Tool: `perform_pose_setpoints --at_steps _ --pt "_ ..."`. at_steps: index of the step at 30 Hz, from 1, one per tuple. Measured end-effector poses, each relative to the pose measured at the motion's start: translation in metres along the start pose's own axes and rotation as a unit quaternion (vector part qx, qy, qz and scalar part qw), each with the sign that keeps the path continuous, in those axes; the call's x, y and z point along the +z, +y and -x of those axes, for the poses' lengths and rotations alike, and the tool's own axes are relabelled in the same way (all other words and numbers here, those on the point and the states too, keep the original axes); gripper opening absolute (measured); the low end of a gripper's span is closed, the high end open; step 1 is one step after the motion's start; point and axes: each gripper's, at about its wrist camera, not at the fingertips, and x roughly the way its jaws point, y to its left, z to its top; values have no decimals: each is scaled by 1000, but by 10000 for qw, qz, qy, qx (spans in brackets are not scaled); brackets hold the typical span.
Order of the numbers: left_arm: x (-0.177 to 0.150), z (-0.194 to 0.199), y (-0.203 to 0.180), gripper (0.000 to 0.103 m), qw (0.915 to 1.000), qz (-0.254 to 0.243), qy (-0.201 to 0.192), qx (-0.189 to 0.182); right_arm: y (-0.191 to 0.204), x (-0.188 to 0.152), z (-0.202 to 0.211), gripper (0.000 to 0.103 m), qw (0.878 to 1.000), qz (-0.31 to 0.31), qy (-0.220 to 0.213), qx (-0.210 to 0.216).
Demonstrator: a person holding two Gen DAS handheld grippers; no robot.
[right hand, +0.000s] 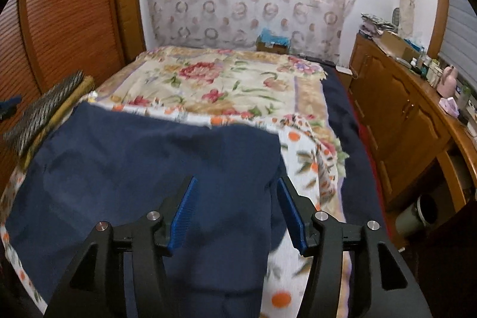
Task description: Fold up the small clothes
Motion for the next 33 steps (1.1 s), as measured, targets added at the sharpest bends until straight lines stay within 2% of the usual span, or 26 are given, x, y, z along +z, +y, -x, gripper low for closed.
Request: perform_pose_setpoints --at_steps 4,9,15,22,24,25,28,31,33 --pt "-20 1 -13 80 9997 64 132 -173 -8 -9 0 57 9997 -152 201 55" --pt "-51 -9 -31 81 9977 70 527 -415 -16 -30 4 57 9991 -198 364 94" --pt "-78 -23 -41 81 9952 42 910 -366 -24 -27 -1 57 9975 -482 402 318" --pt "-90 -33 -53 81 9918 -87 1237 -321 -31 -26 -21 57 9931 -910 567 480" --pt "-90 -38 -53 81 9904 -87 1339 -345 -34 -23 -27 49 9923 -988 589 462" --pt "-91 -39 -54 81 9899 -99 1374 -336 -33 -21 -28 39 9925 -979 573 462" --pt "-95 -43 -56 83 9890 -155 1443 -283 -29 -17 -29 21 9935 -912 461 503" --pt "-97 -44 -59 85 9887 -204 1464 -241 -22 -24 -25 17 9947 -826 299 537" --pt "-98 -47 -62 91 9878 -300 1511 -220 -20 -29 -28 16 9951 -809 246 523"
